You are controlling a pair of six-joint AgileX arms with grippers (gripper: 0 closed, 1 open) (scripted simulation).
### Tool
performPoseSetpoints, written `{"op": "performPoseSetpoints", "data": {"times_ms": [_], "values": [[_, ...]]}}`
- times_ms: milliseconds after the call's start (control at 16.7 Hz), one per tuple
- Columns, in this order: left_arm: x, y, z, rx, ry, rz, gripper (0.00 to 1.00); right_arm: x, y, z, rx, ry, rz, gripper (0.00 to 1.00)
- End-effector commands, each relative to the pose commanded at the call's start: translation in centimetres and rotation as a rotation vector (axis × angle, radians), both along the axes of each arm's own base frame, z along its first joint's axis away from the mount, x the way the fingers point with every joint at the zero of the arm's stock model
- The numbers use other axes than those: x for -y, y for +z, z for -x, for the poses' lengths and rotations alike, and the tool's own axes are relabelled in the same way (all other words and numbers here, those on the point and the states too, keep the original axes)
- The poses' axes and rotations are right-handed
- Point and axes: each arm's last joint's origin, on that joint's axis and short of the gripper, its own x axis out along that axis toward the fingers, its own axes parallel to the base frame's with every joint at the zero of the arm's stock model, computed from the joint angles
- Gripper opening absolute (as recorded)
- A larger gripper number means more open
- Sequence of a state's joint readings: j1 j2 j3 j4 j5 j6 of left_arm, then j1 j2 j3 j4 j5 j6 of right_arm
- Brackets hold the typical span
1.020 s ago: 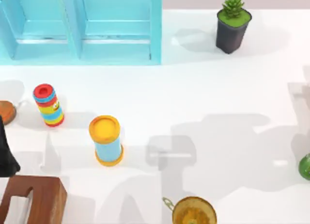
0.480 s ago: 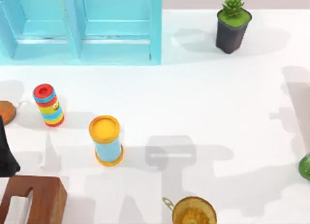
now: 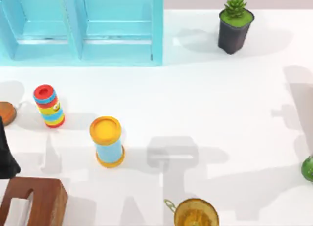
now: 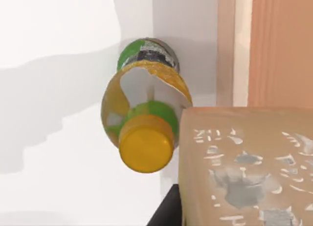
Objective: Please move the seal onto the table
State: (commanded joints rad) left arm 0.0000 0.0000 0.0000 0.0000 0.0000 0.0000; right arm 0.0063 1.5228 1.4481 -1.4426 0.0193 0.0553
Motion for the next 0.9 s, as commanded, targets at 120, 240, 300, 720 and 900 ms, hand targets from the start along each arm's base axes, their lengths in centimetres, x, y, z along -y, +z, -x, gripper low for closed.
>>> {"op": "performPoseSetpoints", "data": {"times_ms": [120, 240, 300, 720, 900], "values": [[0.0, 0.0, 0.0, 0.0, 0.0, 0.0, 1.0, -0.7, 1.0, -0.4, 0.047, -0.037, 0.002, 0.0], [0.0, 0.0, 0.0, 0.0, 0.0, 0.0, 1.0, -1.9, 1.5, -1.4, 0.08, -0.067, -0.016, 0.0], [0.0, 0.0, 0.0, 0.0, 0.0, 0.0, 1.0, -2.8, 1.4, -2.1, 0.085, -0.077, -0.031, 0.0], [0.0, 0.0, 0.0, 0.0, 0.0, 0.0, 1.0, -10.8, -7.4, -7.5, -0.124, -0.058, -0.066, 0.0], [0.0, 0.0, 0.0, 0.0, 0.0, 0.0, 1.0, -13.6, -10.8, -8.7, -0.136, -0.016, -0.039, 0.0]]}}
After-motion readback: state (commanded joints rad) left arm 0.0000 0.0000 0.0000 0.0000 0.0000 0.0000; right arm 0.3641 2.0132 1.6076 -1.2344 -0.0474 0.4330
